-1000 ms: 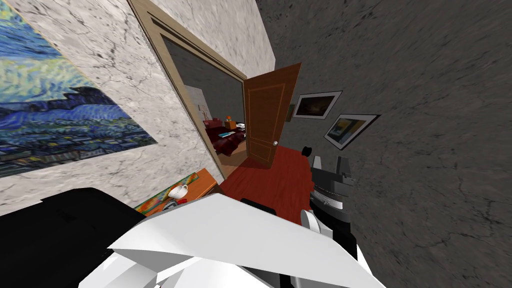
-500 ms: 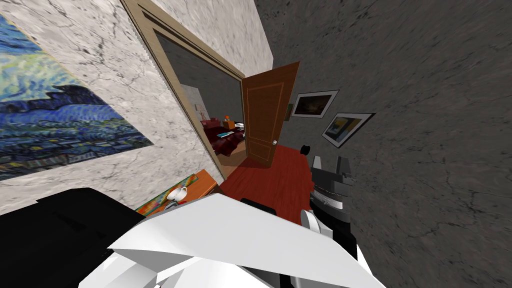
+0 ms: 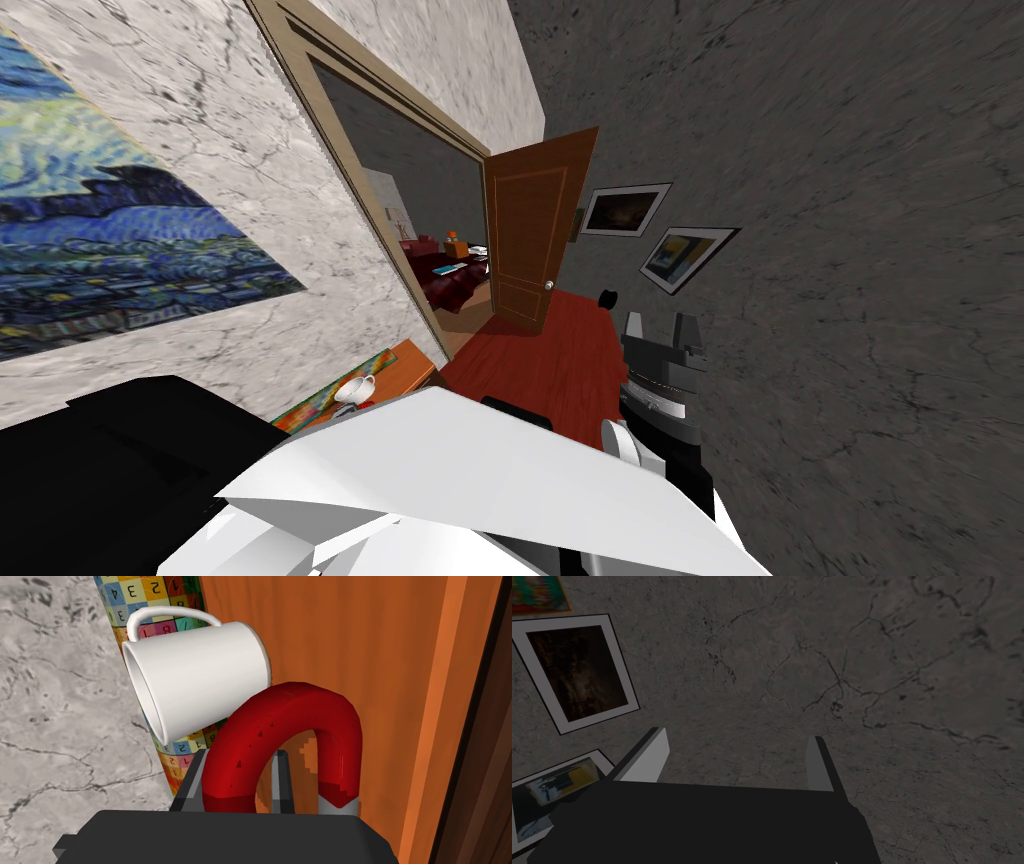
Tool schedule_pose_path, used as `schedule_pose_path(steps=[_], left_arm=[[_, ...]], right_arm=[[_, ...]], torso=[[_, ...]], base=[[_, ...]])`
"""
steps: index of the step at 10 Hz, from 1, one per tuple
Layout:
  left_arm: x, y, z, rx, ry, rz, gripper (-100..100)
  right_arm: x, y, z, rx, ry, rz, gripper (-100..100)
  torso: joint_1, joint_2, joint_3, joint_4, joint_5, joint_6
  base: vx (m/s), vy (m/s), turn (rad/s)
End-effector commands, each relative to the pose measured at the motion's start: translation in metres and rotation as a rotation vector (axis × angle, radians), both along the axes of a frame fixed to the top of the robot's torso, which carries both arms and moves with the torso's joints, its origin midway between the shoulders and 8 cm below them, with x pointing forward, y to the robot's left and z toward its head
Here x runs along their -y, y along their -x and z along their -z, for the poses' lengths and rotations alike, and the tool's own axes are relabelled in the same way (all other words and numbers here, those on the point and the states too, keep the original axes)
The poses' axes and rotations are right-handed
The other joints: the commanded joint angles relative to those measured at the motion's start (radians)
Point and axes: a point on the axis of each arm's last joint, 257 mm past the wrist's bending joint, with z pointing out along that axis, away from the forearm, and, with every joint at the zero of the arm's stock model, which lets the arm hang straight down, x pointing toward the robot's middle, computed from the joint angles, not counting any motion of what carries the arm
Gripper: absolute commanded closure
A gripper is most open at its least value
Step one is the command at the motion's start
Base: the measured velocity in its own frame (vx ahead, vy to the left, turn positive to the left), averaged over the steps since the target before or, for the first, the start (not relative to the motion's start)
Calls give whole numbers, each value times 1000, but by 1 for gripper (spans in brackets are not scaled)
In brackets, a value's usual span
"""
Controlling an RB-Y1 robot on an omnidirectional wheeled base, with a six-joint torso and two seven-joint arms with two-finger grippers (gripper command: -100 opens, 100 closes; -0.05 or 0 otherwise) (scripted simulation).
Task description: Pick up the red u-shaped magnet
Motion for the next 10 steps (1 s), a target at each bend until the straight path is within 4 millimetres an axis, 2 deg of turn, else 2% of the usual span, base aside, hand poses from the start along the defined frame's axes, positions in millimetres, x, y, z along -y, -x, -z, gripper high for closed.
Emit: schedule_pose_path(steps=[1, 3, 4, 5, 9, 10], left_arm=[[0, 0, 0, 0, 0, 0, 100], [0, 0, 0, 0, -1, 1, 100], [0, 0, 0, 0, -1, 1, 0], [-4, -1, -3, 3, -1, 10, 100], [-9, -2, -8, 2, -3, 28, 100], [-9, -1, -8, 3, -1, 27, 0]], right_arm=[[0, 0, 0, 0, 0, 0, 0], [0, 0, 0, 0, 0, 0, 0], [0, 0, 0, 0, 0, 0, 0], [0, 0, 0, 0, 0, 0, 0], [0, 0, 0, 0, 0, 0, 0], [0, 0, 0, 0, 0, 0, 0]], torso=[[0, 0, 0, 0, 0, 0], [0, 0, 0, 0, 0, 0], [0, 0, 0, 0, 0, 0], [0, 0, 0, 0, 0, 0], [-6, -2, -1, 0, -1, -1], [-4, -1, 0, 0, -1, 0]], base=[[0, 0, 0], [0, 0, 0], [0, 0, 0], [20, -48, 106], [34, -65, 74], [3, -8, -2]])
